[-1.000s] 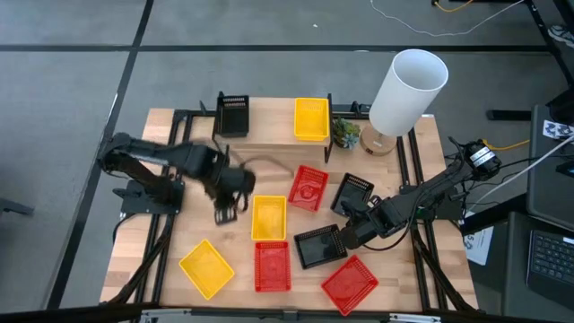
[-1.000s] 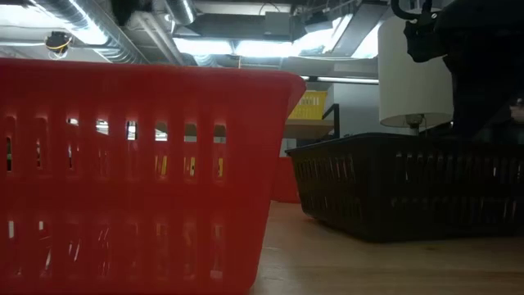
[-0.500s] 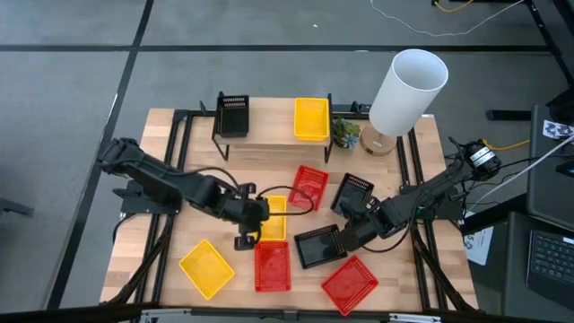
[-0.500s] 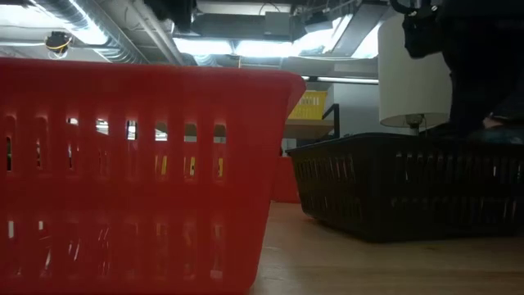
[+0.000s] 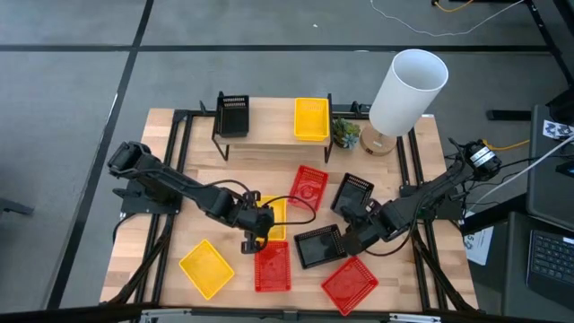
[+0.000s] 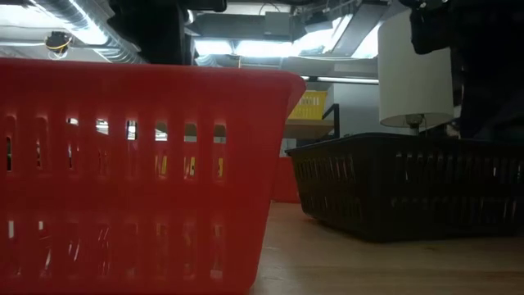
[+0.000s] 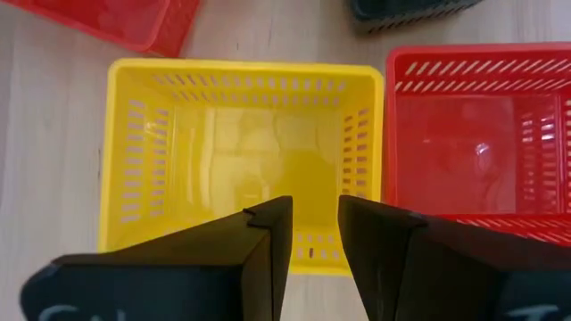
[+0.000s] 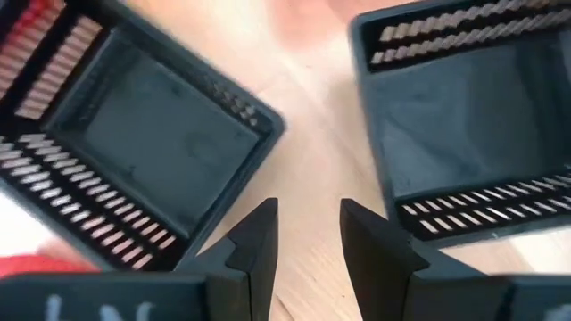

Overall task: Stack baskets on shelf by color
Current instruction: Put the top red bin on the shelf

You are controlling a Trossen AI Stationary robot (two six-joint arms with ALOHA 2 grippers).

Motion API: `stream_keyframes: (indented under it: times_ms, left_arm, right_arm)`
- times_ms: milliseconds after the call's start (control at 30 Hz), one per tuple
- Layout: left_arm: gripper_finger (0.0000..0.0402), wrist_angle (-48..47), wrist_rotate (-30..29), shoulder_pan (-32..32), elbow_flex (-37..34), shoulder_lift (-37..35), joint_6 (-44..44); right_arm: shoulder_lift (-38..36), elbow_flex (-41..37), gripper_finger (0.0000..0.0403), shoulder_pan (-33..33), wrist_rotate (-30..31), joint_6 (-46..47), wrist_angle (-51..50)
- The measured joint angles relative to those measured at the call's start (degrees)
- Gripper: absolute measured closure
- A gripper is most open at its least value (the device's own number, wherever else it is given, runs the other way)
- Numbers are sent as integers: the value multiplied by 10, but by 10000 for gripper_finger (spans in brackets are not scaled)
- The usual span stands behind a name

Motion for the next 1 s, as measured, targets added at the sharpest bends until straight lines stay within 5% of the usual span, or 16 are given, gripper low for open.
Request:
stream_keyframes:
  times_ms: [233,333,733,1000]
  left_arm:
    - [315,-41,-17,-4,0,-33,32]
    - [315,-61,-26,-6,0,-43,34]
    - [315,-160,-65,-21,1,-96,45]
    - [315,-201,-76,-48,0,-192,64]
  right_arm:
    - [0,5,281,6,-38,-117,52]
    - [0,6,281,-2,6,-121,82]
    - [8,8,281,-117,18,-334,245]
    - [47,99,281,-155,13,-465,228]
